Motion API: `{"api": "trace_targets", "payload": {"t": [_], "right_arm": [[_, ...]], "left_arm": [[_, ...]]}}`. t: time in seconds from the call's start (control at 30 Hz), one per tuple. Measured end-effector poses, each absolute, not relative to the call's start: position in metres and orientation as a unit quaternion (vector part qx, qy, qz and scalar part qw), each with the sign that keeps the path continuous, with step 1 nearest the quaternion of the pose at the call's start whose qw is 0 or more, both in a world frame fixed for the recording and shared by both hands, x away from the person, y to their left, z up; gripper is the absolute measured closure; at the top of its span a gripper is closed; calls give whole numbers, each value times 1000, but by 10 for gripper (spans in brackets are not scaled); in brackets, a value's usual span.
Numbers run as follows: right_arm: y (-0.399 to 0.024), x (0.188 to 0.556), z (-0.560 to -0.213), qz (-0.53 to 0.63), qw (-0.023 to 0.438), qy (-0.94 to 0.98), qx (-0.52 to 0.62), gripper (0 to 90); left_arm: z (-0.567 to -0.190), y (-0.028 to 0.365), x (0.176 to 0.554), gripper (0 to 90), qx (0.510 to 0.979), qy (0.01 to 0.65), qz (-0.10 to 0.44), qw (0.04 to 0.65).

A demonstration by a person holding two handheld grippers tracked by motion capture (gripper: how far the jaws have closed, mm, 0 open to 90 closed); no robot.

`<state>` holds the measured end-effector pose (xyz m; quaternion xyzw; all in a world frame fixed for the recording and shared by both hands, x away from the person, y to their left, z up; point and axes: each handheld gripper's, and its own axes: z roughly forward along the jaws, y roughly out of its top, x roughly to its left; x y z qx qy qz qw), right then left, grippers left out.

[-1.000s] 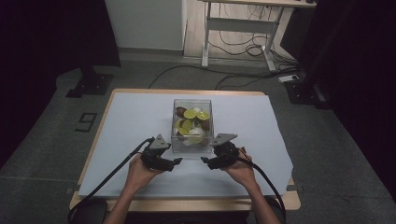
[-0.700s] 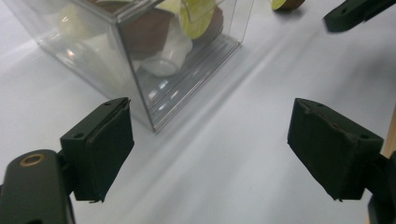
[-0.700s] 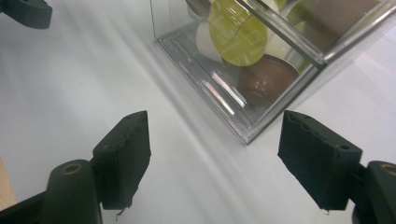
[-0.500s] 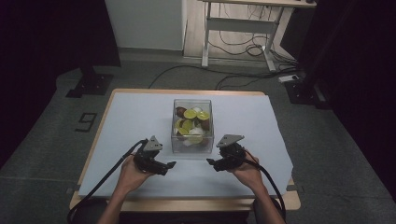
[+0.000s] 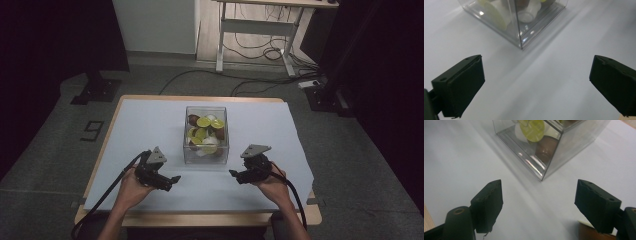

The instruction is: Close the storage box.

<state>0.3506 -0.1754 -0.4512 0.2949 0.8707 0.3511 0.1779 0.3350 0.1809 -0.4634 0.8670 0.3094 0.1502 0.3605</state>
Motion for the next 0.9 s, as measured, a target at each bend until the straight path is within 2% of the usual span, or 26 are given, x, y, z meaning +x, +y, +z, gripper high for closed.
{"api": "trace_targets", "payload": {"t": [0.5,0.9], "right_arm": [[-203,343,-448,339,190,862,324,189],[-242,332,-447,335,215,842,364,154]], "left_arm": [[-463,216,322,0,854,332,165,365],[-467,248,311,0,837,356,184,372]]}}
